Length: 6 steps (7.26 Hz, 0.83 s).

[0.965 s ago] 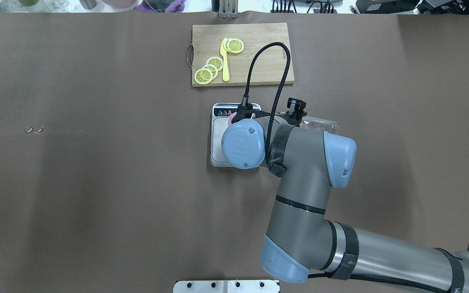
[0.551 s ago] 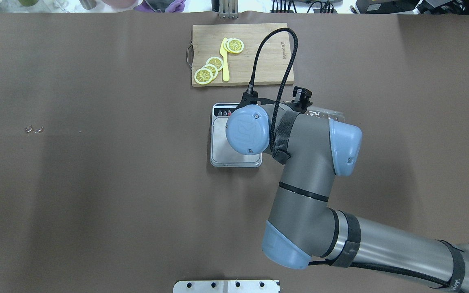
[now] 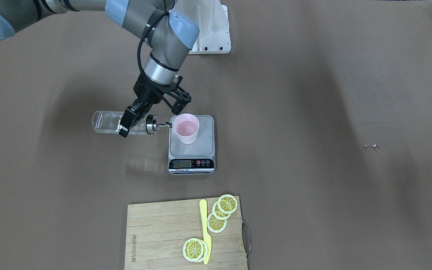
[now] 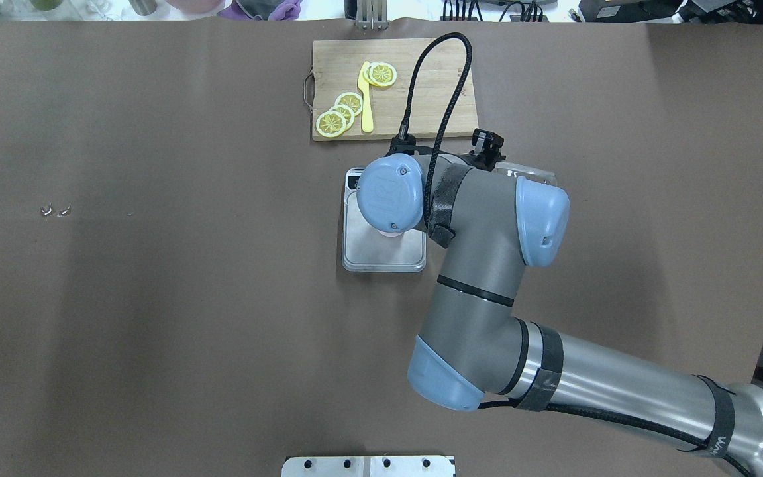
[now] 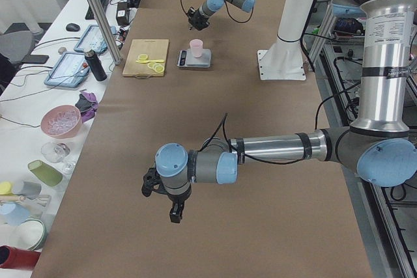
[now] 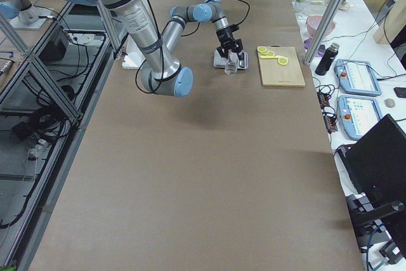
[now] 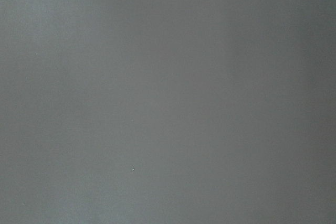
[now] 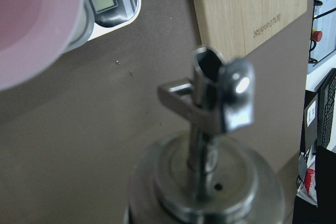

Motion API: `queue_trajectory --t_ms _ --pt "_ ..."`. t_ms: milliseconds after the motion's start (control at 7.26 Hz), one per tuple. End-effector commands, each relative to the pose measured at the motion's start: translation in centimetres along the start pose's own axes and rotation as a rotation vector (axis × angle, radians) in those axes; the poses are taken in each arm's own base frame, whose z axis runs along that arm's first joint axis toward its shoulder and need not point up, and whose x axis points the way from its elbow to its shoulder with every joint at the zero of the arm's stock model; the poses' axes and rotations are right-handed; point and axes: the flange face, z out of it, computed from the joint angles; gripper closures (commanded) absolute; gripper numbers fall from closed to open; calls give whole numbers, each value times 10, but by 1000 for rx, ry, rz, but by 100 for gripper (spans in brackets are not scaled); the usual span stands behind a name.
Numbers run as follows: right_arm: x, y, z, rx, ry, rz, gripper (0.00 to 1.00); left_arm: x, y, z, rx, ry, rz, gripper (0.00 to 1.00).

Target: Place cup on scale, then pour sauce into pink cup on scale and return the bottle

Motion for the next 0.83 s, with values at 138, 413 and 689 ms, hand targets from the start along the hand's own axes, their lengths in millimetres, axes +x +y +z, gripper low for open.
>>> queue_trajectory --t_ms 138,413,689 --pt "-15 -8 6 -26 6 -26 67 0 0 0 2 -1 2 1" --pt "-23 -8 1 -46 27 -47 67 0 0 0 2 1 2 1" --pt "-33 -10 -6 -56 37 -66 67 0 0 -1 4 0 2 1"
